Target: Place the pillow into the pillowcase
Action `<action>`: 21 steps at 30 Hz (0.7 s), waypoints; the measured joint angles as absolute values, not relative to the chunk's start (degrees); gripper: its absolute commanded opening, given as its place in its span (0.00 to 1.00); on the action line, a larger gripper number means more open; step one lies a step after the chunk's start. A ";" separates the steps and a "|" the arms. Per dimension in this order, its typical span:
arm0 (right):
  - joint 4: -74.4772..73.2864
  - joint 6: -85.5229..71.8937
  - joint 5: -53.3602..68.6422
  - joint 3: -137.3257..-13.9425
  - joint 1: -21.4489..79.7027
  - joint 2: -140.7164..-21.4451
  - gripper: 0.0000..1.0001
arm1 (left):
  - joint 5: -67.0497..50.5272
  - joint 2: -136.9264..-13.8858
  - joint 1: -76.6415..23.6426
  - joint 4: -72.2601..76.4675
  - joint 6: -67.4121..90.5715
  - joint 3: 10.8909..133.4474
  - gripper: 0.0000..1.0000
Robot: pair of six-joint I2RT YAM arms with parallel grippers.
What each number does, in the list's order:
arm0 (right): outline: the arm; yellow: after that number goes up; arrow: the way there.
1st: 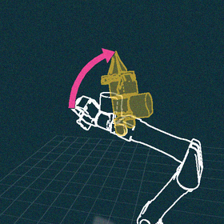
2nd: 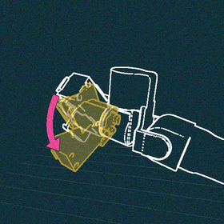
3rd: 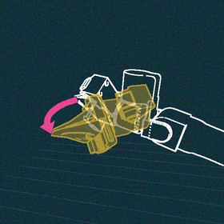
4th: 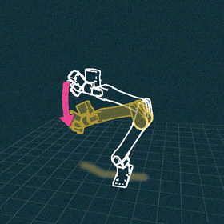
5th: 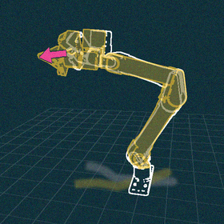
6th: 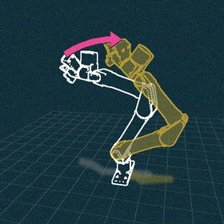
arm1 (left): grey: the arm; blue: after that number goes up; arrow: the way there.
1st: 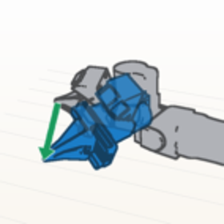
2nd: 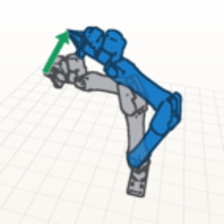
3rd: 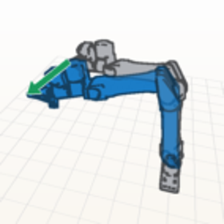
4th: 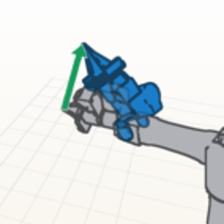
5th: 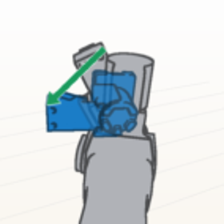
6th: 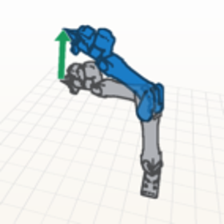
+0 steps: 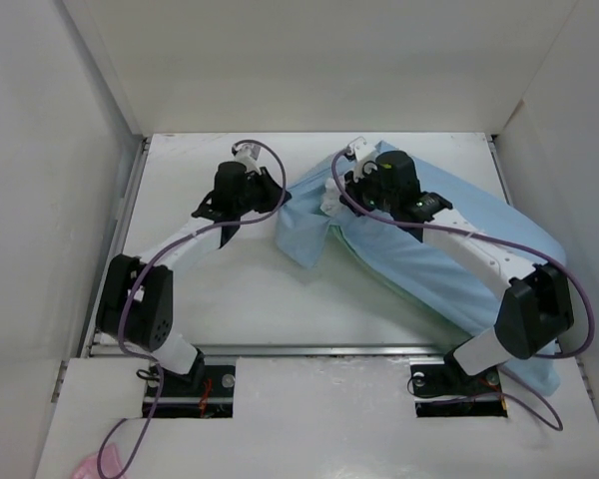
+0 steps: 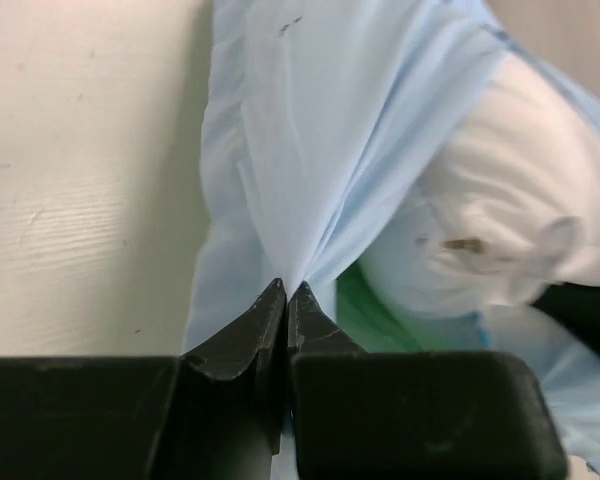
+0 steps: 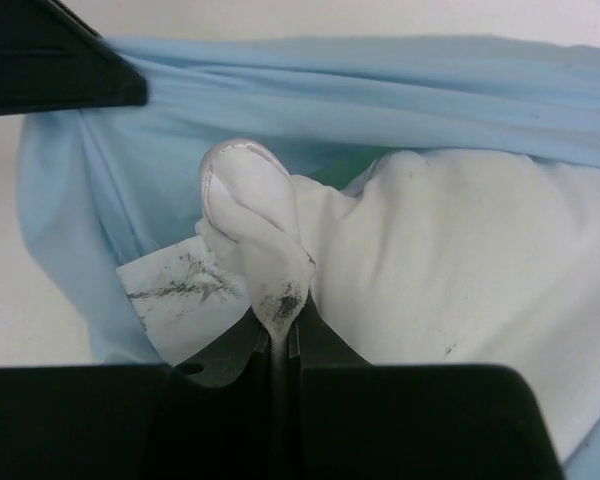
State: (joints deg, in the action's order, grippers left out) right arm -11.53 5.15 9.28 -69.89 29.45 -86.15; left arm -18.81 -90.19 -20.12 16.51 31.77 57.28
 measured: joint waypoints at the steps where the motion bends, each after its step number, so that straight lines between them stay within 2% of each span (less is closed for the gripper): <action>1: -11.42 4.71 9.21 -69.78 29.56 -86.19 0.00 | -18.83 -88.84 -20.25 16.60 31.75 57.04 0.00; 5: -11.64 3.75 6.66 -70.46 31.48 -89.10 0.00 | -19.07 -86.13 -20.53 16.88 30.85 57.04 0.00; 11: -15.94 3.44 0.58 -80.16 38.72 -106.96 0.00 | -20.95 -86.13 -21.15 12.88 28.71 61.12 0.00; 15: -16.93 2.26 -0.16 -84.31 40.49 -111.63 0.00 | -20.25 -86.13 -21.63 8.32 27.24 63.51 0.00; 16: -17.02 2.26 -0.01 -85.19 40.47 -112.05 0.04 | -19.88 -86.13 -21.41 7.40 27.00 64.18 0.00; 17: -16.69 2.33 0.49 -85.47 40.32 -112.16 0.12 | -19.62 -86.13 -21.26 6.31 26.65 65.04 0.00; 18: -16.14 2.31 1.45 -85.43 40.16 -112.01 0.27 | -19.44 -86.13 -21.28 4.99 26.13 66.15 0.00; 20: -14.74 2.44 4.80 -85.14 40.07 -111.35 0.47 | -19.40 -86.13 -21.41 3.20 25.30 67.96 0.00; 21: -13.41 2.46 6.83 -84.51 40.03 -110.56 0.66 | -19.42 -86.06 -21.41 2.72 25.04 68.53 0.00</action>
State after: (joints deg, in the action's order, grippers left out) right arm -13.41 2.46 6.83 -84.51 40.03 -110.56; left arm -19.42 -86.06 -21.41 2.72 25.04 68.53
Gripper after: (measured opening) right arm 0.426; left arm 0.007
